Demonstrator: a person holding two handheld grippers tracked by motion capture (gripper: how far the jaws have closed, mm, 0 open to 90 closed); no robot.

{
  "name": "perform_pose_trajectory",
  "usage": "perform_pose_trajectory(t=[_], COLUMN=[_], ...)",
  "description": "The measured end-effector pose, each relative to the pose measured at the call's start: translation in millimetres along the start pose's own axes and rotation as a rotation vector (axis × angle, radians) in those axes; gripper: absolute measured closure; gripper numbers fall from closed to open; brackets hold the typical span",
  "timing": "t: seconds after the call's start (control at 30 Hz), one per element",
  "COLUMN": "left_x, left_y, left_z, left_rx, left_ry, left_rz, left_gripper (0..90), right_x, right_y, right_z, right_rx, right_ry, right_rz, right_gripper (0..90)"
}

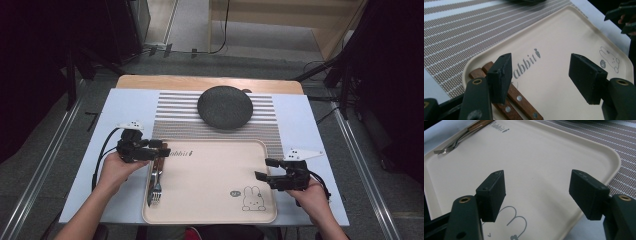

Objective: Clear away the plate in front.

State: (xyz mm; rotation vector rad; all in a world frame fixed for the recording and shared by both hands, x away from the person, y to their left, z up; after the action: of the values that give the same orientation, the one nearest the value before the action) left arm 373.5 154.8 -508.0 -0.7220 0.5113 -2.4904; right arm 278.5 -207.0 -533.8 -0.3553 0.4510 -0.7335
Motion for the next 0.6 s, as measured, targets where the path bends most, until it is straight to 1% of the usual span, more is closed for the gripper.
perform_pose_trajectory(t=[0.03, 0.1, 0.17, 0.2, 0.23, 0.33, 0.43, 0.47, 0.5, 0.57, 0.6], left_x=[-1.1, -3.3, -3.8, -4.1, -4.6, -6.8, -9.4, -10.2, -10.8, -11.9, -12.2], left_y=[0.2, 1.5, 3.6, 5.3, 6.7, 12.2, 19.5, 22.2, 23.9, 28.6, 31.1], left_z=[1.8, 6.0, 9.6, 11.7, 13.1, 18.3, 26.0, 28.5, 30.4, 35.4, 38.1], left_rx=[0.003, 0.006, 0.015, 0.01, 0.013, -0.01, -0.012, -0.013, -0.016, -0.013, -0.013], left_ry=[-0.002, -0.004, -0.005, -0.003, 0.001, 0.006, 0.0, 0.003, 0.007, 0.015, 0.012], left_rz=[0.003, 0.018, 0.019, 0.018, 0.027, 0.041, 0.048, 0.054, 0.056, 0.067, 0.07], left_gripper=[36.8, 36.7, 36.7, 36.7, 36.8, 36.5, 36.2, 36.1, 34.1, 34.0, 34.1], right_x=[-0.2, -0.8, -0.8, -0.9, -0.8, -0.2, -0.6, -0.8, -1.0, -0.9, -0.7], right_y=[0.2, 0.3, 0.3, 0.2, 0.1, 0.1, -0.2, -0.1, -0.1, 0.0, 0.0], right_z=[-0.5, -1.1, -0.7, -0.6, -0.7, -0.7, -0.5, -0.7, -0.9, -1.0, -0.9], right_rx=[-0.002, -0.006, -0.003, -0.003, -0.003, -0.001, 0.001, 0.0, -0.002, -0.003, -0.003], right_ry=[-0.001, 0.001, 0.001, 0.004, 0.004, 0.003, 0.005, 0.003, 0.005, 0.004, 0.003], right_rz=[0.0, 0.001, 0.002, 0.002, 0.002, 0.0, 0.003, 0.004, 0.003, 0.003, 0.002], right_gripper=[28.4, 28.4, 28.4, 28.4, 28.4, 28.4, 28.4, 28.4, 28.4, 28.4, 28.4])
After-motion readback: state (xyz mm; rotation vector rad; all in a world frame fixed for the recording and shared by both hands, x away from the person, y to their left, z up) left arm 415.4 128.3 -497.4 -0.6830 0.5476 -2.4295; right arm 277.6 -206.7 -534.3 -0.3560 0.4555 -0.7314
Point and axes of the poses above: each handheld gripper's, and its own axes: y roughly forward along the jaws, z roughly out of its top, x roughly to its right, the point moved 8 cm from there along y, roughly forward along the jaws, and after that the axes turned 9 degrees about x, right-handed, at the moved point
